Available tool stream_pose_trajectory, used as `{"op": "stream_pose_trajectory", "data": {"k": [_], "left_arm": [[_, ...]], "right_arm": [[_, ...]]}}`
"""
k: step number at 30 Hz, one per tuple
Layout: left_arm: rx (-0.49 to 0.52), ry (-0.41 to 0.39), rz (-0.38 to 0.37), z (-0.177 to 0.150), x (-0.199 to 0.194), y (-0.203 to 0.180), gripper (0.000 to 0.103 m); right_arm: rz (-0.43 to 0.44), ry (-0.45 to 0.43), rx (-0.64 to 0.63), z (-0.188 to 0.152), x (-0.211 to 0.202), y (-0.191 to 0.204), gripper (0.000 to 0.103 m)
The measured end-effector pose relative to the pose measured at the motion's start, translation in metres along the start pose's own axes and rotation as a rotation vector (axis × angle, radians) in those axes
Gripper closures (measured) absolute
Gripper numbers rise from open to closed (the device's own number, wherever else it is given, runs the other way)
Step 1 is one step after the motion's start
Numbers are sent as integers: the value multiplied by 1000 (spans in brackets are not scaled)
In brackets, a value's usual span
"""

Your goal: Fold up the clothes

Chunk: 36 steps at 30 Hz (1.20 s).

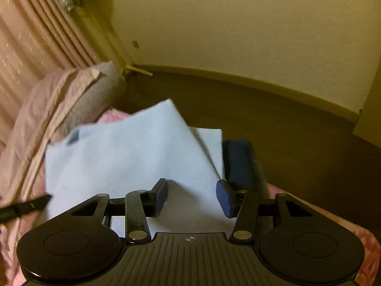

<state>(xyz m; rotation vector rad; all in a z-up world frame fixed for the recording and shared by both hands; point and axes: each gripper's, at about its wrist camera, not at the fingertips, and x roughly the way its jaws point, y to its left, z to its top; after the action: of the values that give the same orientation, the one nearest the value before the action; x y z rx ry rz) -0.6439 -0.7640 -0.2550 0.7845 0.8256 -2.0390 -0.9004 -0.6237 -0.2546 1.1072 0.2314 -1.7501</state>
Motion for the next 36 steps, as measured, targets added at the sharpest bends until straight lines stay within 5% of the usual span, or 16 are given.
{"op": "stream_pose_trajectory", "data": {"k": [3, 8, 13, 21, 23, 24, 25, 36], "left_arm": [[-16, -39, 7, -5, -27, 1, 103], [-6, -40, -17, -28, -66, -5, 103], [-11, 51, 51, -63, -58, -9, 102], [87, 94, 117, -54, -114, -41, 100], [82, 100, 131, -54, -133, -47, 96], [79, 97, 136, -56, -143, -50, 93], [76, 95, 140, -57, -154, -52, 91], [150, 25, 182, -86, -258, -73, 70]], "right_arm": [[20, -59, -4, -3, -36, 1, 54], [67, -28, -88, -35, -79, 20, 54], [43, 55, -176, -70, -80, 42, 54], [-7, 107, -173, -78, -98, 52, 53], [-21, 108, -151, -81, -117, 54, 43], [-30, 111, -145, -83, -125, 55, 24], [-32, 106, -142, -87, -134, 56, 19], [-28, 79, -153, -122, -211, 97, 10]]}}
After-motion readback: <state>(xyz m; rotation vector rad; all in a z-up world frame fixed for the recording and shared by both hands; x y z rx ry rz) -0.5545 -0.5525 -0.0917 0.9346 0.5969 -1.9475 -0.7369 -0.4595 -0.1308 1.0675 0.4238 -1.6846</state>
